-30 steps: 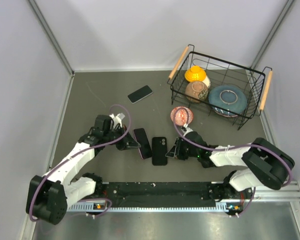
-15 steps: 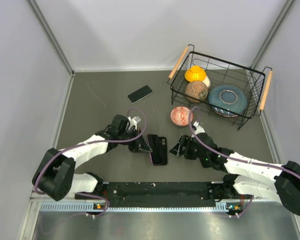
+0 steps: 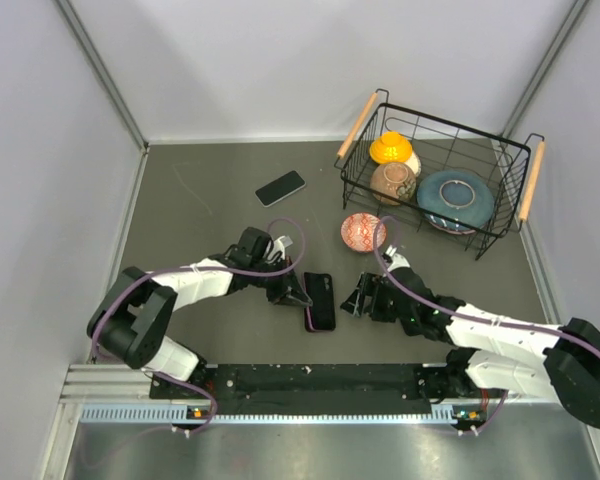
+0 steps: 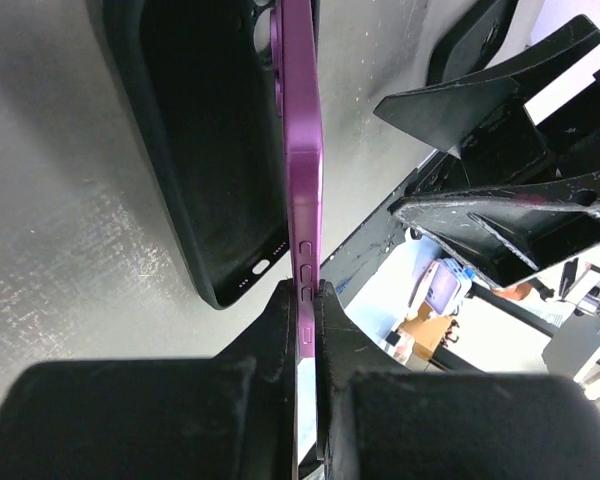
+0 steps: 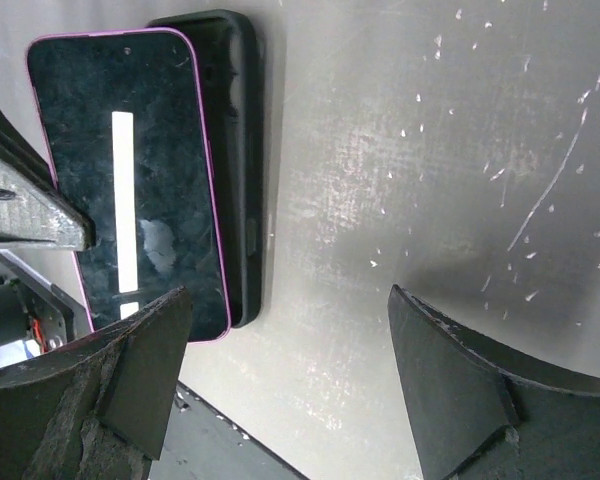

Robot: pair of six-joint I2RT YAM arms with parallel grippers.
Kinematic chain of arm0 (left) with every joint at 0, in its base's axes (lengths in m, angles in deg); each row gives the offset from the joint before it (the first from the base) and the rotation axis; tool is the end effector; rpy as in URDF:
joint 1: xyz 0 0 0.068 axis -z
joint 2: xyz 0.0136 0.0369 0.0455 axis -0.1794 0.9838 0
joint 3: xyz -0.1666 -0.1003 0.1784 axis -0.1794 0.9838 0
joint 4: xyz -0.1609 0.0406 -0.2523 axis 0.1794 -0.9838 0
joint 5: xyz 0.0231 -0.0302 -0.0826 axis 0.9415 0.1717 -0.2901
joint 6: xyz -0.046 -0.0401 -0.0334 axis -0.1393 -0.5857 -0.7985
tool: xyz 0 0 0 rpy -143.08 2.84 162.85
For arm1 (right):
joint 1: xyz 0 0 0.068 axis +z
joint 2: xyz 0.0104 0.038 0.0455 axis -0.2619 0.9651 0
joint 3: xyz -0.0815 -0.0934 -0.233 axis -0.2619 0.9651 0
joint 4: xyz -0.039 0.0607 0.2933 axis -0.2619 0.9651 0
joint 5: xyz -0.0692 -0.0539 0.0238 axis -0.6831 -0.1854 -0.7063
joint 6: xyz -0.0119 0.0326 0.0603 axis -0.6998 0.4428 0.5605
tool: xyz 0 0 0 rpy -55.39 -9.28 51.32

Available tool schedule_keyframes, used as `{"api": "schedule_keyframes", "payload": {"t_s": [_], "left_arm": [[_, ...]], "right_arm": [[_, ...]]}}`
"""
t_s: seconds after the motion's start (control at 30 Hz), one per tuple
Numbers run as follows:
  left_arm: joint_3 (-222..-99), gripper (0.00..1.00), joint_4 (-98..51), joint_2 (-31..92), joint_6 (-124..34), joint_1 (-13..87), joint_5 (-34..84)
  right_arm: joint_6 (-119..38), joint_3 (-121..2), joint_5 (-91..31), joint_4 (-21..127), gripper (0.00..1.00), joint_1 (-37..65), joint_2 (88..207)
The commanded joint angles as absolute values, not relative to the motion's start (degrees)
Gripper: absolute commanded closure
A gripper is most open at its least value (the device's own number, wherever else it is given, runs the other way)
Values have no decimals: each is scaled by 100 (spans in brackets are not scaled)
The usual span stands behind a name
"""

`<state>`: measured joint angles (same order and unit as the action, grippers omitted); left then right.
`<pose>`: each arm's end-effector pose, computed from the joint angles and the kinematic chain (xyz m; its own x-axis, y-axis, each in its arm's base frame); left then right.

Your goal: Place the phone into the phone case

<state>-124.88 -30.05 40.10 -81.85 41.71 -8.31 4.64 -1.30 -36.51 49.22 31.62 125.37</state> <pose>0.2405 -0.1908 0.1021 -0.9989 -0.0433 -0.0155 -0.0130 0.5890 -0.8080 0.1683 0.1810 0.1051 -0.8441 0.2512 -0.4738 -0.1214 0.7711 0.6250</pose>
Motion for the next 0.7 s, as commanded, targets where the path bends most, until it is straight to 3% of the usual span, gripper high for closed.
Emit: {"api": "schedule_keyframes", "payload": {"t_s": [0.0, 0.13, 0.33, 0.53, 0.67], "left_arm": [[-12794, 93, -2721, 4115, -8135, 4198, -1146], [-12917, 72, -3150, 4177, -7906, 4207, -936], [-13058, 57, -3599, 4072, -7704, 4207, -681], [-13234, 54, -4118, 4036, -7467, 4207, -162], [-13295, 60, -4136, 4150, -7440, 4215, -118]], "right_arm": [[341, -369, -3703, 4729, 21, 3166, 12738], [341, -475, -3632, 4553, 21, 3166, 13027], [332, -615, -3527, 4351, 22, 3166, 13345], [323, -703, -3421, 4184, 22, 3166, 13599], [323, -738, -3404, 4078, 22, 3166, 13757]]}}
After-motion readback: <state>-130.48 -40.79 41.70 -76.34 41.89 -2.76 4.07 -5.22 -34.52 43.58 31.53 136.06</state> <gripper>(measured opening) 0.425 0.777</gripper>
